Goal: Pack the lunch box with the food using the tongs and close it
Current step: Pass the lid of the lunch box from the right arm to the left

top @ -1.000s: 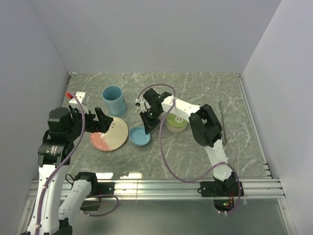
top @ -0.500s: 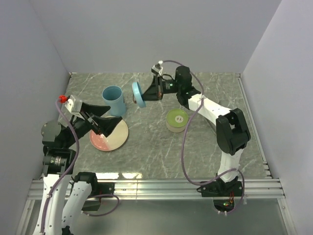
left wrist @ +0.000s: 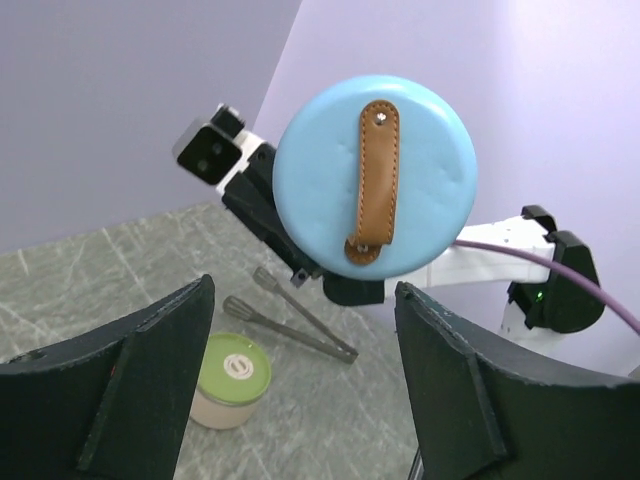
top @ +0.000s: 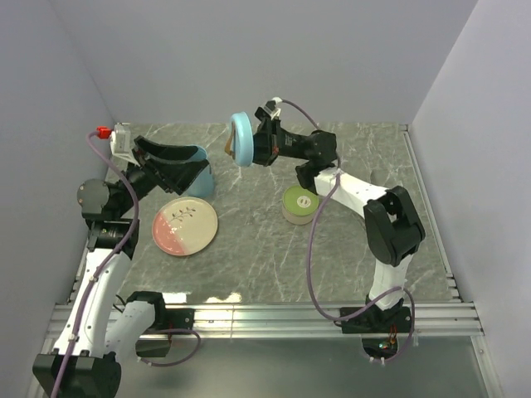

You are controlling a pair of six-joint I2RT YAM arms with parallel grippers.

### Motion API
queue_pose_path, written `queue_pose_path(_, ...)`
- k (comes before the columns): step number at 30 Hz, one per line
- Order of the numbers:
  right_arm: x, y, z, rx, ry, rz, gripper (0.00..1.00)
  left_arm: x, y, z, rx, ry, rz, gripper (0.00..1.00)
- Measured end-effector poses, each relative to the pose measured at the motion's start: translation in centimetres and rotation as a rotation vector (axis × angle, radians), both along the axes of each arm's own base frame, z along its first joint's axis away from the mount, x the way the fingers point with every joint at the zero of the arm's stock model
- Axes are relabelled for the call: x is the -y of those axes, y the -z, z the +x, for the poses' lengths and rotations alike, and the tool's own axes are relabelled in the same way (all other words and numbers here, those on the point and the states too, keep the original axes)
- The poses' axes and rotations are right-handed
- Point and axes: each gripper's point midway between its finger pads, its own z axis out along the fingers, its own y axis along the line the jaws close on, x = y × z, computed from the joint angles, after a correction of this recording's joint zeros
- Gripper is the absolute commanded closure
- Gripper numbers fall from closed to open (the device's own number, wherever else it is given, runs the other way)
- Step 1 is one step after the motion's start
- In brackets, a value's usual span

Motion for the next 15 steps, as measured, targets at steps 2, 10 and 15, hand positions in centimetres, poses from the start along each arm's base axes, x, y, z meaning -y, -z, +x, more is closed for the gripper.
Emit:
queue_pose_path(2,-0.4,-0.2,-0.5,-0.015,-0.011,0.012,1.0,0.1,-0.5,0.0,0.012,0.009,-0.016,0.23)
queue_pose_path(10,-3.0,1.0,-1.9,-0.069,-0.06,0.022,1.0,0.7,-2.0,-1.2,0.064,0.059,-0.05,0.22)
queue_pose_path(15,-4.0,2.0,-1.9,-0.101,-0.075,0.006,1.0,1.3,-2.1,-1.7,0.068,0.087,-0.048,0.26)
